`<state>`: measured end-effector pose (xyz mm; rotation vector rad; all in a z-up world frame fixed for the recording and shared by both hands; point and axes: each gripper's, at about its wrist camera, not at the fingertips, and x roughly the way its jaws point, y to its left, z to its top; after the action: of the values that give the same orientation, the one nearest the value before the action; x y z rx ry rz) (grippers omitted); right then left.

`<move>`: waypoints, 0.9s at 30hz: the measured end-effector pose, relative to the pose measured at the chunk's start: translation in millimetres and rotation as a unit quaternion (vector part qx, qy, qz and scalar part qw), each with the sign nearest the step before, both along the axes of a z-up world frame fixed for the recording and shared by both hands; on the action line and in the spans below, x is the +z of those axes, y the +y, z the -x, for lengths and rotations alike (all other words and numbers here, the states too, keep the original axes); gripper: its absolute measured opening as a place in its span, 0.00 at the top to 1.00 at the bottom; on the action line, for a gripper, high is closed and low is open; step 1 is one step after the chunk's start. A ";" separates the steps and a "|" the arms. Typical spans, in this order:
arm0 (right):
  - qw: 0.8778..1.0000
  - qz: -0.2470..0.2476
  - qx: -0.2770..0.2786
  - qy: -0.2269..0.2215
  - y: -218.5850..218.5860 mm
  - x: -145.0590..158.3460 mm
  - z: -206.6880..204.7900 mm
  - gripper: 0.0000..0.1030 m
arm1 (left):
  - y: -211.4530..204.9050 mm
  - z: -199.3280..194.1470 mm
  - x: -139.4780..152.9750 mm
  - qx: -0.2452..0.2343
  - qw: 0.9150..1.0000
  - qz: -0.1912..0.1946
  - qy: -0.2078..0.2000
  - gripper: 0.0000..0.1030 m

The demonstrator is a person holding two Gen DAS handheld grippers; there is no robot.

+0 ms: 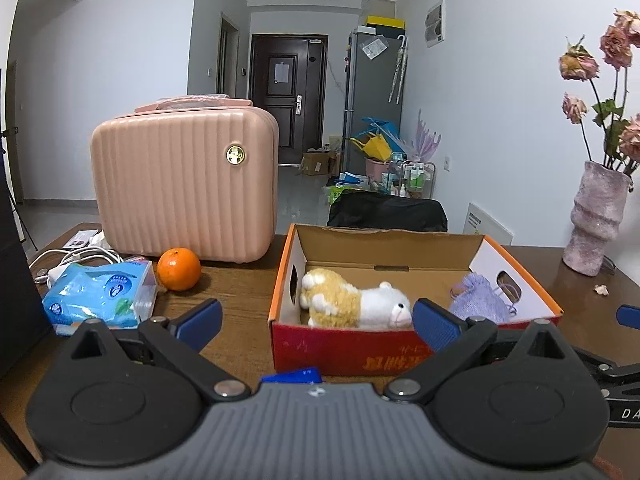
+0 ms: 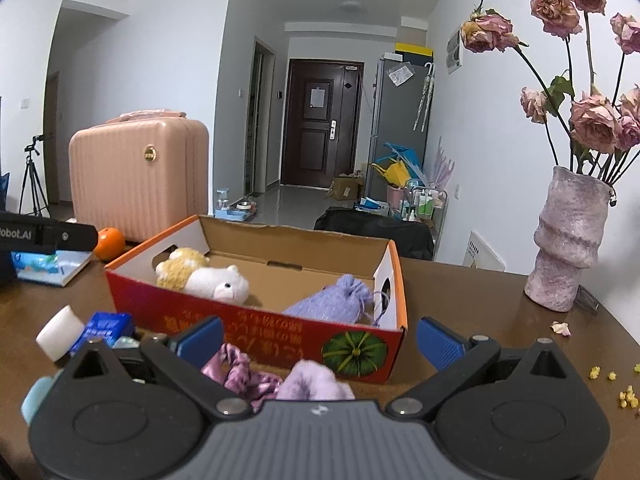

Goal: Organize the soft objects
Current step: 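Move the right gripper down to the pink-red scouring pad on the table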

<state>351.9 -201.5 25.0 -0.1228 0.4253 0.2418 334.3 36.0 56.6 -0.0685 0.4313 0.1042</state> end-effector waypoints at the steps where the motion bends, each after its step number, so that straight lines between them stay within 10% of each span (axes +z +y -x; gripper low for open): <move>1: 1.000 0.001 0.001 0.001 0.5 -0.3 2.8 0.00 | -0.6 4.2 -0.3 -0.003 1.000 -0.001 -0.001 0.00; 27: 1.000 0.002 0.000 0.020 -11.2 -13.4 103.2 0.00 | -5.5 103.6 -16.4 -0.033 0.999 -0.006 0.021 0.00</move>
<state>248.7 -212.7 11.6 -0.1226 0.4653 0.2443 230.7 30.5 40.2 -0.0400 0.4737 0.0440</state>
